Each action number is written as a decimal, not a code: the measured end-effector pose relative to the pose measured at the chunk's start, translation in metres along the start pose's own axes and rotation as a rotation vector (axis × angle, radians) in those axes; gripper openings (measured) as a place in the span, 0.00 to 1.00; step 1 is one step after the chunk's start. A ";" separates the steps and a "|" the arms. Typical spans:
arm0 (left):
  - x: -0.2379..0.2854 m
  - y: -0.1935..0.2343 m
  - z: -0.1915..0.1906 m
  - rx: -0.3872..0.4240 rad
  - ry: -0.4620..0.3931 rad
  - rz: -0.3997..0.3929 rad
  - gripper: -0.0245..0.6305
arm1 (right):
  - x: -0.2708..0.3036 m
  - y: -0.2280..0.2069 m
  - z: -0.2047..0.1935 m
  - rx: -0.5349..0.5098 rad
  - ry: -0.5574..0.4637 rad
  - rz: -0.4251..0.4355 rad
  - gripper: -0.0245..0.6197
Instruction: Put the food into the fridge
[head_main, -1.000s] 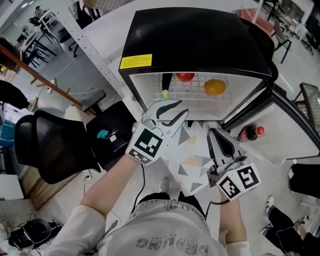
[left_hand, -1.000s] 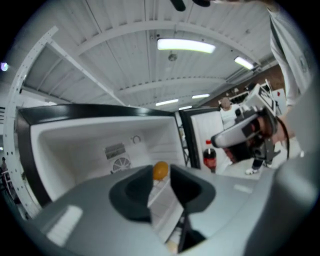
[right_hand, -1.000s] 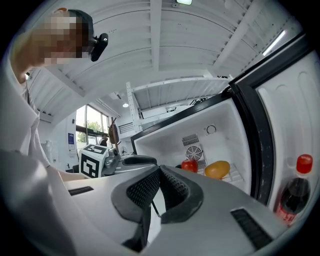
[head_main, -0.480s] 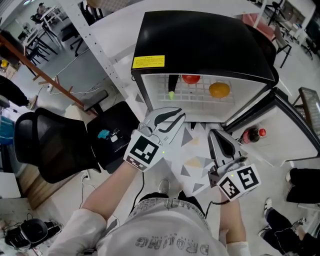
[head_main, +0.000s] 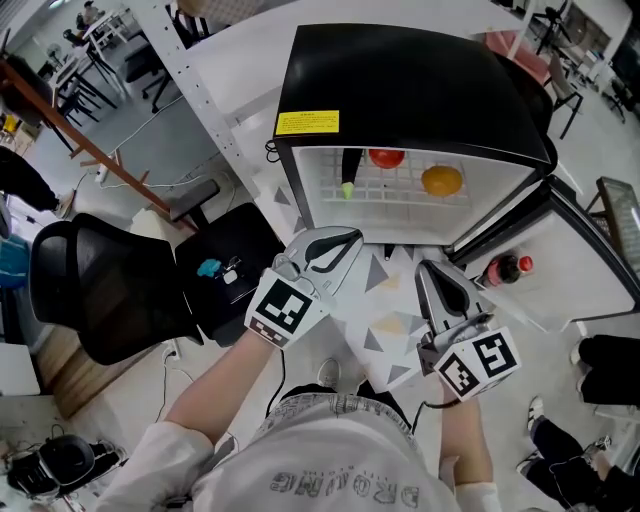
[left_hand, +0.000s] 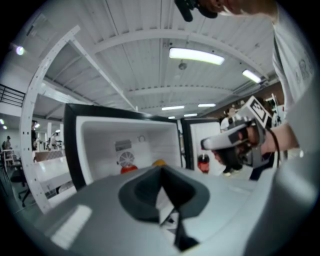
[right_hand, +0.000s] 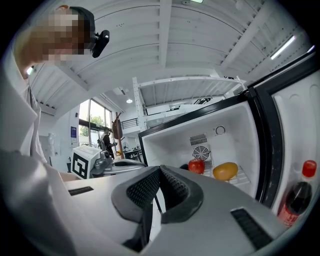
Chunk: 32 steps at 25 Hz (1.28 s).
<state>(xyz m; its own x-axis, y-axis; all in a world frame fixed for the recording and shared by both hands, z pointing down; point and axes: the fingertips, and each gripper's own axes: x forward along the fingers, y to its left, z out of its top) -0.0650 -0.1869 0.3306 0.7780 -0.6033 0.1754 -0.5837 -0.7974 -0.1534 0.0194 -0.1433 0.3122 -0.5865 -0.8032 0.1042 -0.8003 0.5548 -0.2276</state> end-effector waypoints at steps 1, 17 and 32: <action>-0.001 0.000 -0.001 -0.004 0.000 0.001 0.05 | 0.000 0.001 0.000 -0.001 0.001 0.001 0.04; -0.009 -0.013 -0.003 -0.027 0.001 0.002 0.05 | -0.007 0.005 -0.006 0.003 0.019 0.006 0.04; -0.010 -0.016 0.005 -0.016 -0.006 0.009 0.05 | -0.010 0.008 -0.005 -0.005 0.025 0.029 0.04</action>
<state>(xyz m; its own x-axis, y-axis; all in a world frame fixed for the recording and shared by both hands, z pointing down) -0.0622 -0.1680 0.3268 0.7741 -0.6103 0.1681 -0.5943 -0.7921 -0.1391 0.0178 -0.1301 0.3138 -0.6120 -0.7814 0.1216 -0.7836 0.5785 -0.2263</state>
